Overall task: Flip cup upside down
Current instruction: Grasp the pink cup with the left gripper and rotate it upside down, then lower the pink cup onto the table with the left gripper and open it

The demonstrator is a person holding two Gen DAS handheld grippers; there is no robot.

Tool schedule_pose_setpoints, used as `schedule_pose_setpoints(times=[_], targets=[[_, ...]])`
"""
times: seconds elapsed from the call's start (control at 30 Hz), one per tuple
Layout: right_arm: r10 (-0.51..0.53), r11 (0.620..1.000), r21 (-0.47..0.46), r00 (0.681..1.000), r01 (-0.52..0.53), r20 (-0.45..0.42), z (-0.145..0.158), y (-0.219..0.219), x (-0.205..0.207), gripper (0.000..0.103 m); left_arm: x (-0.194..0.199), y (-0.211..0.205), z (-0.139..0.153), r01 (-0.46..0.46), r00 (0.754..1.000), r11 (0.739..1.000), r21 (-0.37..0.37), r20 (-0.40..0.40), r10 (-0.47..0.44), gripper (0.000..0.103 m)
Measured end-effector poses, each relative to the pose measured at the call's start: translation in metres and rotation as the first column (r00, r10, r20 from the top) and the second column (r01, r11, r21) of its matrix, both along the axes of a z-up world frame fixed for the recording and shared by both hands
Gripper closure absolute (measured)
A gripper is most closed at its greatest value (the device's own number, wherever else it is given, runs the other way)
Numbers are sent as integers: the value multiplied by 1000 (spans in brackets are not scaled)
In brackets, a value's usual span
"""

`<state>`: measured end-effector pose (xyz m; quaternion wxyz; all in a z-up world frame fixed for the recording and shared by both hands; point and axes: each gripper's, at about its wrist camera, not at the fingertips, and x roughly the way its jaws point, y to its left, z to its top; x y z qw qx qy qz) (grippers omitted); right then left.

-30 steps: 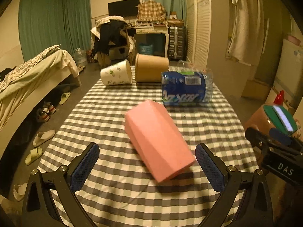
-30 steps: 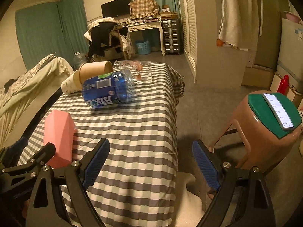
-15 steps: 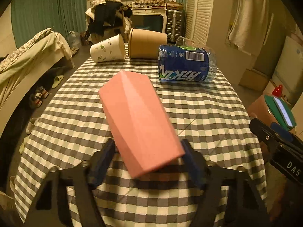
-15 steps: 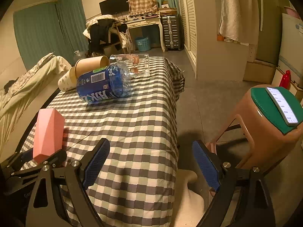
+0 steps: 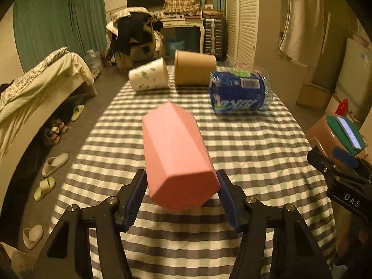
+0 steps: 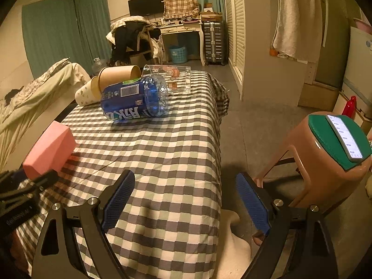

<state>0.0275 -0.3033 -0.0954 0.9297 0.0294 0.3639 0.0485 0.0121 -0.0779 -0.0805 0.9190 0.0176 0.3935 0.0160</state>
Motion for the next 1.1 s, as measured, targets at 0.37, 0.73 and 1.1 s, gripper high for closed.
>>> schedule_pose_setpoints(times=[0.37, 0.73, 1.1], targets=[[16, 1000, -16, 1000, -15, 13, 4, 9, -3, 14, 2, 14, 26, 12, 998, 1000, 14, 61, -13, 46], [20, 999, -26, 1000, -20, 15, 5, 12, -4, 14, 5, 10, 43, 67, 994, 998, -6, 88, -67, 48], [27, 999, -48, 1000, -27, 10, 8, 21, -3, 14, 7, 13, 32, 86, 995, 993, -77, 54, -82, 48]])
